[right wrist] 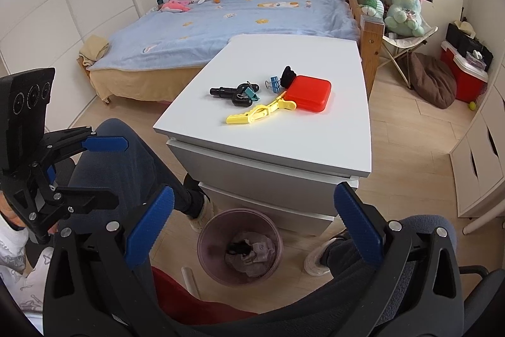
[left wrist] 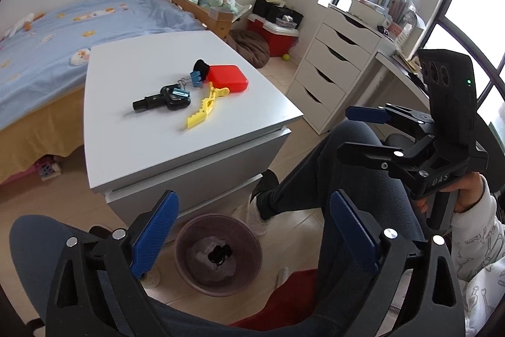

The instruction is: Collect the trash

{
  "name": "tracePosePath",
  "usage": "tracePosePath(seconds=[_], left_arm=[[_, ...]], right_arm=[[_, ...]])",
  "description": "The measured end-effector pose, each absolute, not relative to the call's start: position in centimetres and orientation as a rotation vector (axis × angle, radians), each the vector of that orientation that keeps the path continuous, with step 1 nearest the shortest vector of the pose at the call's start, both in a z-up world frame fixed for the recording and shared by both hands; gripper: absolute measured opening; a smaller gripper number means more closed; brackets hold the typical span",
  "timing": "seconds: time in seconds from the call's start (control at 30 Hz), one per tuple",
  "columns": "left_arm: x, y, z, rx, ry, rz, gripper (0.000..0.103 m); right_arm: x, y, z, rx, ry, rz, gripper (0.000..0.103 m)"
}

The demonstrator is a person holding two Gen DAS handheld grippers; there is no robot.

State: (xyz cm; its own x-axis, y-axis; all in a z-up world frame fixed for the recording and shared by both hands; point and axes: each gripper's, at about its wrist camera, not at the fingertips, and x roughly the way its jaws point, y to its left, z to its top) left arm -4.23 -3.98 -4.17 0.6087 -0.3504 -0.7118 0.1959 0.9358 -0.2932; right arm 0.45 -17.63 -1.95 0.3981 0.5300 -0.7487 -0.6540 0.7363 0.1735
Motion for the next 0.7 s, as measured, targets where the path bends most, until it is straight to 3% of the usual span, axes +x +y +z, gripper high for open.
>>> tracePosePath(seconds=[0.7], left_arm=[[-3.6,-2.2,-4.2,-0.188,0.813,-0.202,0.095]], right_arm=[[0.8,-17.0,-2.2,-0.158,0.888,0.742,0.099]])
